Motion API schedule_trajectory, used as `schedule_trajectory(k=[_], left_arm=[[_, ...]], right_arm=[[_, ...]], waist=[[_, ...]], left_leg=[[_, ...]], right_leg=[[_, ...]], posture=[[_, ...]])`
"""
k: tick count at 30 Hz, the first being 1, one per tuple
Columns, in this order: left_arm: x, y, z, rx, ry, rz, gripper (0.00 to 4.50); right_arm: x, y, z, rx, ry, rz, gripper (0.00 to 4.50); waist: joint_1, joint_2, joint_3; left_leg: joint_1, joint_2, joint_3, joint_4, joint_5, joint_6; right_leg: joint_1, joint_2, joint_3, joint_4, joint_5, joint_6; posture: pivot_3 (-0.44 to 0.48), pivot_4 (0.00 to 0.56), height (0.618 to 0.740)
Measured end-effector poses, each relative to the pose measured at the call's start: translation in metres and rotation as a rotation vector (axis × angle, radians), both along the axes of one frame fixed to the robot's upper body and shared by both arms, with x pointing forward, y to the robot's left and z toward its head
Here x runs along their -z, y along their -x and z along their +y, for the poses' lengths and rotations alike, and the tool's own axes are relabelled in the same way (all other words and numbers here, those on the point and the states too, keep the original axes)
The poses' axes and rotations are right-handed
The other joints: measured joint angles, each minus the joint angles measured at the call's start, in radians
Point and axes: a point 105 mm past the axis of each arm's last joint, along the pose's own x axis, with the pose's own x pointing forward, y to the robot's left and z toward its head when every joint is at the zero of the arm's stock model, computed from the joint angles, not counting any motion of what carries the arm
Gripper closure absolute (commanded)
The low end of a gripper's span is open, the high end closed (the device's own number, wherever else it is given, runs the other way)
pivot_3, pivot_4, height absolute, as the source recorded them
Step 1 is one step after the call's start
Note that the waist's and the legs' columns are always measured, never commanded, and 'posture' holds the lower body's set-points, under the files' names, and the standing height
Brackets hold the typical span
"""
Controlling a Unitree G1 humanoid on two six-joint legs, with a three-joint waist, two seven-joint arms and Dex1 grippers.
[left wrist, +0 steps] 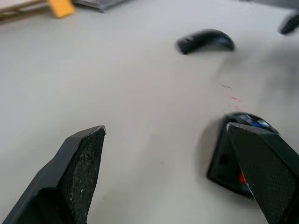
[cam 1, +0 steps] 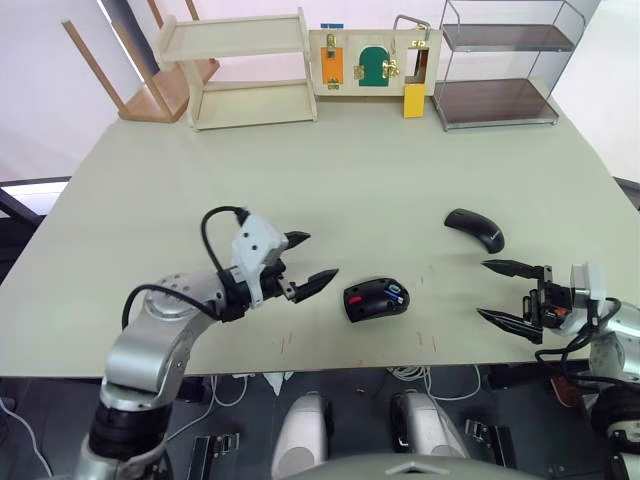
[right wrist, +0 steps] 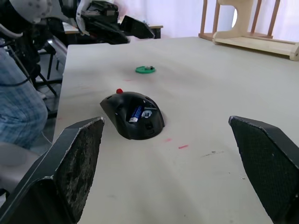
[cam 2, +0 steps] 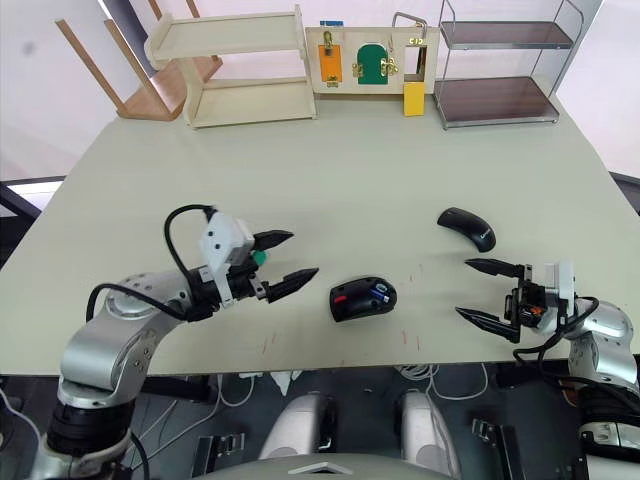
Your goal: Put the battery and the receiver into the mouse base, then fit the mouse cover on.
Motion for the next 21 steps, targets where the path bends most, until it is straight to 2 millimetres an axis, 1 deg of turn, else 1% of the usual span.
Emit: schedule_trajectory(k=[3,7,9,12,15,17,18,19,21], left_arm=[[0.011,0.000,0.010,-0.118,0.010,-0.009,0.07],[0.033,0.006,0.037,-0.377,0.027,-0.004,0.07],[0.042,0.008,0.045,-0.473,0.018,0.014,0.07],[0.043,0.006,0.050,-0.534,0.030,0.013,0.07],[0.040,0.002,0.051,-0.559,0.024,0.007,0.07],[0.037,-0.001,0.051,-0.560,0.024,-0.003,0.60],[0.035,-0.002,0.051,-0.560,0.027,-0.007,0.77],[0.034,-0.004,0.051,-0.560,0.030,-0.009,1.21],[0.029,-0.009,0.059,-0.579,0.010,-0.015,2.10]], right_arm=[[-0.001,0.000,-0.002,0.005,0.001,-0.008,0.00],[0.000,0.000,-0.003,0.009,0.002,-0.012,0.00],[0.000,0.001,-0.003,0.009,0.002,-0.010,0.00],[0.000,0.001,-0.003,0.009,0.002,-0.011,0.00],[0.000,0.001,-0.003,0.009,0.003,-0.015,0.00],[0.000,0.001,-0.003,0.010,0.003,-0.016,0.00],[0.000,0.001,-0.003,0.010,0.003,-0.017,0.00],[0.000,0.001,-0.003,0.009,0.003,-0.017,0.00],[0.000,0.001,-0.003,0.009,0.003,-0.018,0.00]], waist=[[0.000,0.000,0.000],[-0.002,0.000,0.000],[0.001,0.000,0.000],[0.004,0.000,0.000],[0.000,0.000,0.000],[0.000,0.000,0.000],[0.000,0.000,0.000],[0.000,0.000,0.000],[-0.001,0.000,0.000]], left_leg=[[0.000,0.000,0.000,0.000,0.000,0.000],[0.001,0.000,0.000,0.000,0.000,0.000],[0.001,0.000,0.000,0.000,0.000,0.000],[0.001,0.000,0.000,0.002,0.000,0.000],[0.000,0.000,0.000,0.003,0.000,0.000],[0.000,0.000,0.000,0.003,0.000,0.000],[0.000,0.000,0.000,0.003,0.000,0.000],[0.000,0.000,0.000,0.003,0.000,0.000],[0.000,0.000,0.000,0.003,0.000,0.000]], right_leg=[[0.000,0.000,0.000,0.000,0.000,0.000],[0.000,0.000,0.000,0.000,0.000,0.000],[0.000,0.000,0.000,0.001,0.000,0.000],[0.000,0.000,0.000,0.002,0.000,0.000],[0.000,0.000,0.000,0.002,0.000,0.000],[0.000,0.001,0.000,0.003,0.000,0.000],[0.000,0.001,0.000,0.003,0.000,0.000],[0.000,0.001,0.000,0.003,0.000,0.000],[0.000,0.001,0.000,0.003,0.000,0.000]], posture=[[0.000,0.150,0.740],[0.000,0.150,0.740],[0.000,0.150,0.740],[0.000,0.150,0.740],[0.000,0.150,0.740],[0.000,0.150,0.740],[0.000,0.150,0.740],[0.000,0.150,0.740],[0.000,0.150,0.740]])
